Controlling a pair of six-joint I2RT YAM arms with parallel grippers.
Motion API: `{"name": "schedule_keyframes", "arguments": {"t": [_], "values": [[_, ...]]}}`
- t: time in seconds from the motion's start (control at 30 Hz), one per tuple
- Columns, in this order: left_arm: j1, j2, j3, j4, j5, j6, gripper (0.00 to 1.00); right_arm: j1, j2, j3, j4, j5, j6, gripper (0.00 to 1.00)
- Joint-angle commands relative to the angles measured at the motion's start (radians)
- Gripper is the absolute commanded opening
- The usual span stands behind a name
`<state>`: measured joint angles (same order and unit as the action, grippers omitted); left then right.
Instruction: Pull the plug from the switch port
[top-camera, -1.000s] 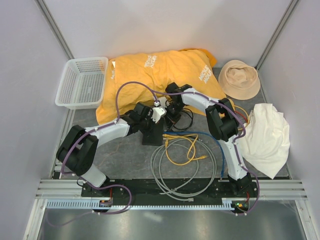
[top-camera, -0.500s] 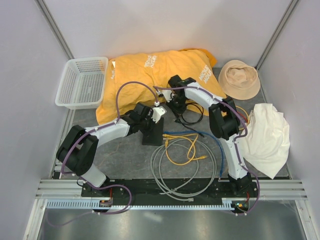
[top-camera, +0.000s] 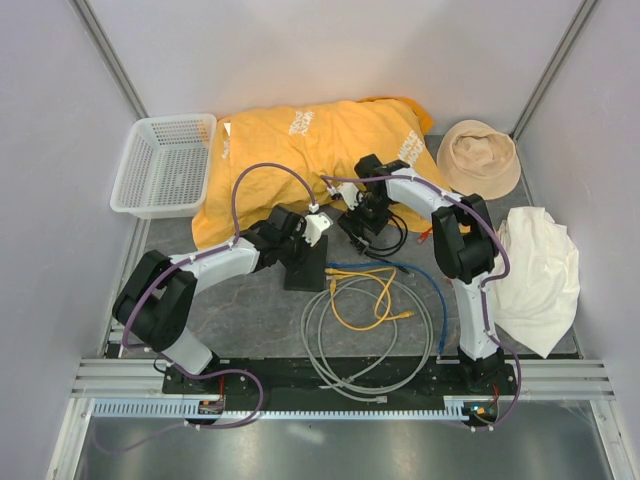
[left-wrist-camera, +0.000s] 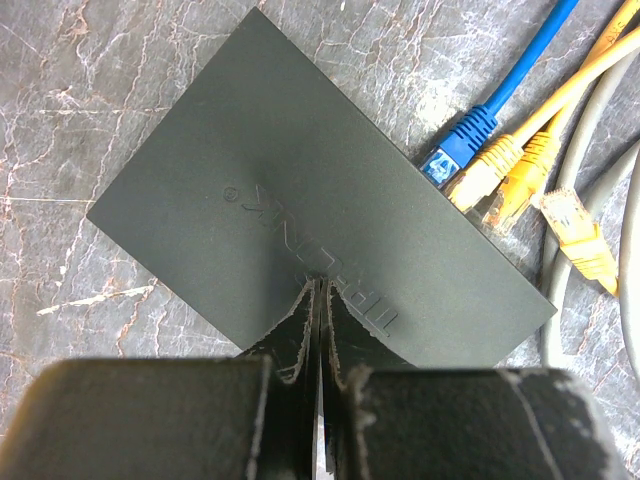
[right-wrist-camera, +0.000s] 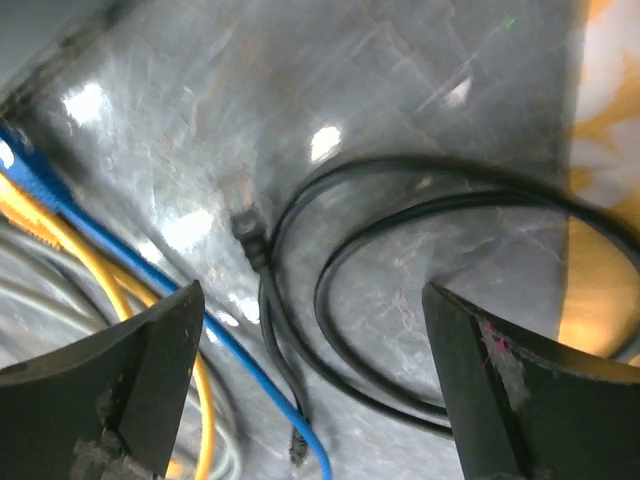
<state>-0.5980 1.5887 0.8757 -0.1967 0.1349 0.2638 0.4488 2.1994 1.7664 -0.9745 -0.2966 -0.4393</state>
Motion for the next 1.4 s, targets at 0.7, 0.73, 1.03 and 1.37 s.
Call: {"name": "schedule_keyframes", "arguments": {"t": [0.7,0.73,1.03,1.37], "values": [[0.004,0.102,0.005,-0.055,-0.049,0.025,0.02,0.110,-0.277,-0.470,0.390,0.269,-0.067,0.00],[0.004,0.115,0.017,-0.055,-0.054,0.014,0.02,0.108,-0.302,-0.466,0.378,0.277,-0.068,0.00],[0.003,0.159,0.107,-0.058,-0.049,-0.012,0.01,0.084,-0.593,-0.377,0.224,0.437,-0.134,0.00],[0.001,0.148,0.121,-0.055,-0.066,-0.020,0.01,-0.205,-0.690,-0.461,0.174,0.409,-0.087,0.00]]}}
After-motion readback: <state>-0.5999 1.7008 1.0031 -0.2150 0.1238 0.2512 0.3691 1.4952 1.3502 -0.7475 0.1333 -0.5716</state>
